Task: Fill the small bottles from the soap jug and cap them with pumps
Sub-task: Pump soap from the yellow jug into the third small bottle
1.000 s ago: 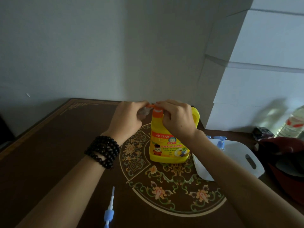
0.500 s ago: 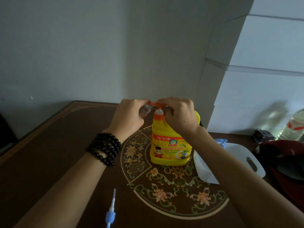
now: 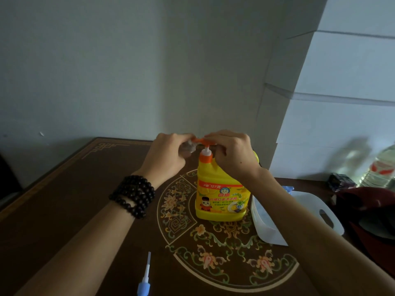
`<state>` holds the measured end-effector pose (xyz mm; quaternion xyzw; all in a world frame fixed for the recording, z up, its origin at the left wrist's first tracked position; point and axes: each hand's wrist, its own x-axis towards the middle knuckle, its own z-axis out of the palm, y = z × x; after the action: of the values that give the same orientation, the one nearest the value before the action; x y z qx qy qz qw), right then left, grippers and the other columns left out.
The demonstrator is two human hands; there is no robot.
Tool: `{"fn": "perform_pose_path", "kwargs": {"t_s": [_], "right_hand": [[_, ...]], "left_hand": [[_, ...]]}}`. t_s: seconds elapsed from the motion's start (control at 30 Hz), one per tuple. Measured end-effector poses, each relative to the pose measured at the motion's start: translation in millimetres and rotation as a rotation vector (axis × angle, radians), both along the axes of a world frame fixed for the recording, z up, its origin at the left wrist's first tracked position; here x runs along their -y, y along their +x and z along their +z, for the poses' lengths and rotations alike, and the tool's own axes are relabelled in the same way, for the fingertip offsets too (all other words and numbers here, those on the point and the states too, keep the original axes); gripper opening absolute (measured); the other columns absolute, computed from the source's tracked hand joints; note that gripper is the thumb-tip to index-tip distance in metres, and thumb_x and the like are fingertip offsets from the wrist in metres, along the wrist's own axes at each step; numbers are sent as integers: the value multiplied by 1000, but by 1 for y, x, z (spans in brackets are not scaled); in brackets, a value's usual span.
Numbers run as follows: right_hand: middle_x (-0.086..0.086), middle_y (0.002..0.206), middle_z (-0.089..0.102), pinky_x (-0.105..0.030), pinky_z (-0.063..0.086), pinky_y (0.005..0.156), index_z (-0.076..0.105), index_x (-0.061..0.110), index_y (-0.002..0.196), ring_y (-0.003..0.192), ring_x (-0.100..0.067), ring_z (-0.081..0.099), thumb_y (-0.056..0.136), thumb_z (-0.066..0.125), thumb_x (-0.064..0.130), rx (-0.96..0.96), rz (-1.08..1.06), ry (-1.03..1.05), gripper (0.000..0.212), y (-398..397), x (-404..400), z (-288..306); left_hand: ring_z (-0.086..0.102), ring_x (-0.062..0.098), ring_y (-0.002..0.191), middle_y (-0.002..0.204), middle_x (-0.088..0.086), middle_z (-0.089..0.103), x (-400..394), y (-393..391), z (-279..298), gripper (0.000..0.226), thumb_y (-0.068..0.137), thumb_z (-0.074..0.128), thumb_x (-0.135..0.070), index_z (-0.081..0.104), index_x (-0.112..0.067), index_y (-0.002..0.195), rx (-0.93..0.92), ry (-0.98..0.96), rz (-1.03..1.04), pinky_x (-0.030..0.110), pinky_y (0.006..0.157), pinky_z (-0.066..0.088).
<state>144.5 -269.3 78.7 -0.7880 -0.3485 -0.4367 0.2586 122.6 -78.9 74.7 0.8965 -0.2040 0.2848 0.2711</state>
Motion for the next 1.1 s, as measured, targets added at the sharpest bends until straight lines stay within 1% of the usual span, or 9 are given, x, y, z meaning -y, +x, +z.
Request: {"fn": "perform_pose_path", "kwargs": {"t_s": [0.17,0.33,0.53,0.6,0.67,0.77,0.87,1.0,1.1], "right_hand": [[-8,91,76,-32,58,72,79,4,88,83,-24,72,81,41,11,1,-15,91,39,5,-4,-11],[-10,88,73,-33,53,71,77,2,87,80,-25,69,79,38,6,-21,10,107,40,3,-7,-26],[-10,89,75,-33,55,72,78,3,90,82,-25,70,82,41,8,-38,-1,87,38,-1,-6,-20],[-9,91,75,-33,56,73,78,3,91,83,-24,70,79,46,-2,-35,-11,84,35,0,-4,-14],[-9,90,75,-32,56,73,78,3,90,82,-24,70,74,44,-6,-35,-8,74,38,0,-3,-6],[-9,90,75,-29,56,73,77,3,90,82,-23,69,77,37,2,-16,-6,50,43,1,-3,-3],[-9,86,74,-31,55,68,77,3,87,78,-24,68,74,46,-8,-40,-34,73,35,7,-6,-7],[-10,81,71,-34,51,65,76,3,85,75,-26,66,78,39,8,-56,-21,88,38,5,-8,-21],[-11,81,71,-37,53,65,76,3,85,76,-28,66,76,36,9,-77,3,99,42,3,-9,-26]], "left_hand": [[73,8,84,88,-8,78,0,0,-7,25,89,72,-9,74,-25,109,34,-11,10,12,70,48],[72,7,93,96,-9,77,0,5,-23,27,88,72,-4,74,-22,108,27,-12,-35,30,81,60],[72,6,91,95,-11,77,-2,6,-19,29,89,72,-6,73,-27,109,0,-8,-30,24,79,59],[73,7,87,92,-9,78,-3,5,-10,28,89,72,-7,74,-27,110,3,-3,-13,19,75,55],[73,10,88,92,-7,78,-2,4,-2,29,88,72,-6,74,-26,109,5,13,-1,23,75,56],[73,12,88,91,-5,79,-1,1,0,27,87,71,-5,74,-23,107,5,3,14,27,76,58],[73,12,85,88,-6,78,1,2,-4,21,87,70,-5,74,-21,102,40,8,29,24,73,56],[73,13,88,91,-5,78,1,3,-15,20,88,70,-6,74,-22,101,30,13,14,31,76,59],[71,14,93,95,-6,76,2,4,-23,23,87,70,-6,73,-23,101,33,-2,-10,37,78,59]]}}
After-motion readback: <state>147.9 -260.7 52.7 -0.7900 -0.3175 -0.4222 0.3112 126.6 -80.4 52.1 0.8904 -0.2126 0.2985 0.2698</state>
